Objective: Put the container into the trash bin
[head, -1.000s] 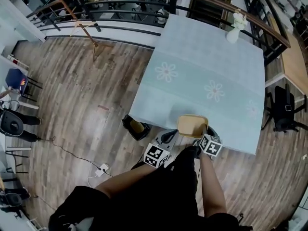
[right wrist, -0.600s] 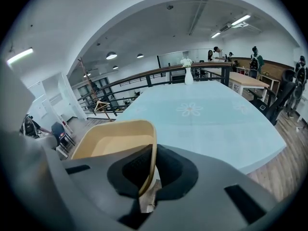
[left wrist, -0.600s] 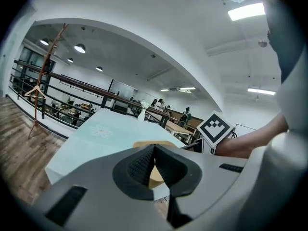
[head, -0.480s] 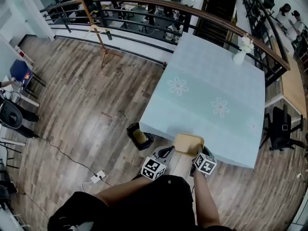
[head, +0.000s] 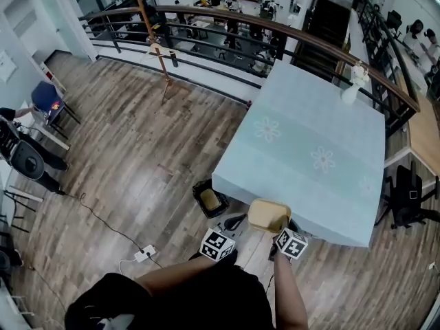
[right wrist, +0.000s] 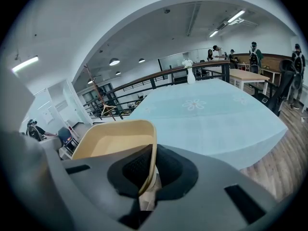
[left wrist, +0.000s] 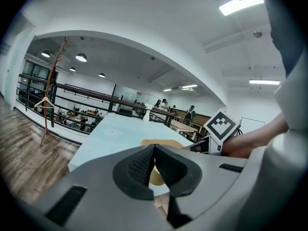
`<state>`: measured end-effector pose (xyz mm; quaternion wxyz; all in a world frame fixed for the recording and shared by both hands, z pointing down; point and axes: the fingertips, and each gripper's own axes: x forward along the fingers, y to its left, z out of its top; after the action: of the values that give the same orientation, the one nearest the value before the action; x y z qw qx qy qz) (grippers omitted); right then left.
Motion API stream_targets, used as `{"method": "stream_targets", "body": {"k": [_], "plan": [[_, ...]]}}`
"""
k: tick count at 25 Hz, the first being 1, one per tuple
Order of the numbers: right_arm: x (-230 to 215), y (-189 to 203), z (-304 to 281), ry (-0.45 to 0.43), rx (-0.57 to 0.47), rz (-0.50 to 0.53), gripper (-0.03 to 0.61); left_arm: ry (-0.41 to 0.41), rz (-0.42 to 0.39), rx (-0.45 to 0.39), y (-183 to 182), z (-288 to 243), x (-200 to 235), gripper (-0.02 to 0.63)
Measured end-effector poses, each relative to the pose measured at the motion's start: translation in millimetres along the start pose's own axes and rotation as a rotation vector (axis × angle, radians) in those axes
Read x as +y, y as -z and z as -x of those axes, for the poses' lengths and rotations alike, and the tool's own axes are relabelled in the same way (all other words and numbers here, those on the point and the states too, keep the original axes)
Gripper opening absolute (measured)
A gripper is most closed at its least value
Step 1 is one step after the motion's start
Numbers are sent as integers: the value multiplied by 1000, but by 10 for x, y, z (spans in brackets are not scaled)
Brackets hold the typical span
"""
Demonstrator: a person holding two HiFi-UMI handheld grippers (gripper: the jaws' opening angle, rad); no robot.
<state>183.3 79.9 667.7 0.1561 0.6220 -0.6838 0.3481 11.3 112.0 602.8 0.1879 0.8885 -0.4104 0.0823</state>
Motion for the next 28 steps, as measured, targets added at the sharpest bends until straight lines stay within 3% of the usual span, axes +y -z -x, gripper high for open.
{"method": "stream_targets", "body": {"k": [7, 17, 23, 28], "plan": [[-100, 461, 383, 26, -19, -62, 37, 1, 54, 29, 236, 358, -267, 14], [-63, 958, 833, 54, -28, -143, 37, 42, 13, 51, 393, 684, -446, 14], [83, 907, 730, 103, -20, -160, 36, 100, -7, 72, 374, 614, -118, 14], [469, 784, 432, 125, -20, -209, 37, 126, -6, 106, 324, 680, 433, 14]]}}
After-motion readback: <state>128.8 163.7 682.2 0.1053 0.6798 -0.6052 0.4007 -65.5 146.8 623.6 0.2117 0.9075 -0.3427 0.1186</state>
